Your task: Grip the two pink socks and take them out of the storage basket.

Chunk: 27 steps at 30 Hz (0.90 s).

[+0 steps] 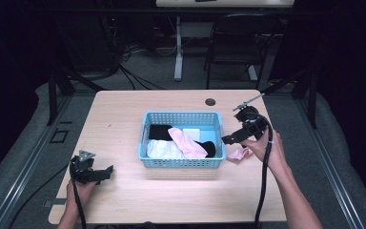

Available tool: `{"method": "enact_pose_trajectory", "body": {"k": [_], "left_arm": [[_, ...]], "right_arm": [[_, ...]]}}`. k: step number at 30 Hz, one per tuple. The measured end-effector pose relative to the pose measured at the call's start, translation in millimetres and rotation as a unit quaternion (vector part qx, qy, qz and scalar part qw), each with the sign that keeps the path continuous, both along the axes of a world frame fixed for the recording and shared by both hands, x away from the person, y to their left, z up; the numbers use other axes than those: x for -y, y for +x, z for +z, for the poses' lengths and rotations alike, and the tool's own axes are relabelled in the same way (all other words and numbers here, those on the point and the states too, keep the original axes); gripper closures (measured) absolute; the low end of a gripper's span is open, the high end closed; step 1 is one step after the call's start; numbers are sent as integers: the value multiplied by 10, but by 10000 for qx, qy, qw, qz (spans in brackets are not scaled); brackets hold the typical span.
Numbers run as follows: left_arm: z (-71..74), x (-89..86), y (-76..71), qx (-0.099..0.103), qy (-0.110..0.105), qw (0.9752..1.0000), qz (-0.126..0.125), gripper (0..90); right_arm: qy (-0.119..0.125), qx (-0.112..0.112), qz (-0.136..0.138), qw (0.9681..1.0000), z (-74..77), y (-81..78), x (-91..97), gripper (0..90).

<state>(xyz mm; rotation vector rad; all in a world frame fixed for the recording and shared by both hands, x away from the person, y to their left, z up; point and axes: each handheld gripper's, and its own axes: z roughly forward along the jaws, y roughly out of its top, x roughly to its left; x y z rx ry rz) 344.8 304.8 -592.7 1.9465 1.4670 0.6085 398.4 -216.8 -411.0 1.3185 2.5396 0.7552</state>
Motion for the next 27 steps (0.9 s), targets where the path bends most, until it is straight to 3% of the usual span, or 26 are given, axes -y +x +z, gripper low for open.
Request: {"method": "enact_pose_trajectory", "body": {"k": [10,12,27], "left_arm": [[0,0,0,-4,-3,10000,0,6],[0,0,0,-4,0,10000,-2,6],[0,-1,2,-6,-6,10000,-11,6]], "right_arm": [[-5,-109,404,9991,-26,89,-429,0],[-132,-211,561,9981,-74,120,-562,0],[-227,-554,826,9948,-334,307,-989,7]]}}
